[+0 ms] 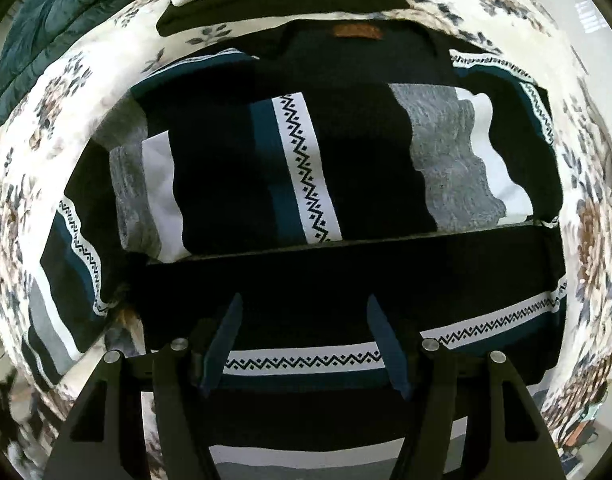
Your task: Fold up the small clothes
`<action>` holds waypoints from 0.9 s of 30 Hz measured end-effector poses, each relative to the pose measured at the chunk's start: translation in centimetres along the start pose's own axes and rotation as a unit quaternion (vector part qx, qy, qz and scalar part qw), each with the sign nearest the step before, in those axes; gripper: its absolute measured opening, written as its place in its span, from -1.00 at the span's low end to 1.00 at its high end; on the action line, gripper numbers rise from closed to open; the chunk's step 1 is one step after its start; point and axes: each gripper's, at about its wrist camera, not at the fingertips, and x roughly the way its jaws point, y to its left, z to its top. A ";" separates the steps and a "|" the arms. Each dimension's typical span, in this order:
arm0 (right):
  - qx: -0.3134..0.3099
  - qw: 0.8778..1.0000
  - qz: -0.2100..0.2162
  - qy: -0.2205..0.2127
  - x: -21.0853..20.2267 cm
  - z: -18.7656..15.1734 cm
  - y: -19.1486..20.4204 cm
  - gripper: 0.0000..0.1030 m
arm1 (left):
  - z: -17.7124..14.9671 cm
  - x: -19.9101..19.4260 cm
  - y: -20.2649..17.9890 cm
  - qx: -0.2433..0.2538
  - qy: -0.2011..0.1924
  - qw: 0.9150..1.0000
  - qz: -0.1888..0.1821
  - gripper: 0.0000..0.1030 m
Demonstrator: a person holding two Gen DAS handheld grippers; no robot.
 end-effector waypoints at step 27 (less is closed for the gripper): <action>0.067 0.996 0.023 -0.047 0.7 6.0 -11.8 0.75 | -31.0 6.5 -33.7 0.489 0.006 0.872 -0.026 -0.88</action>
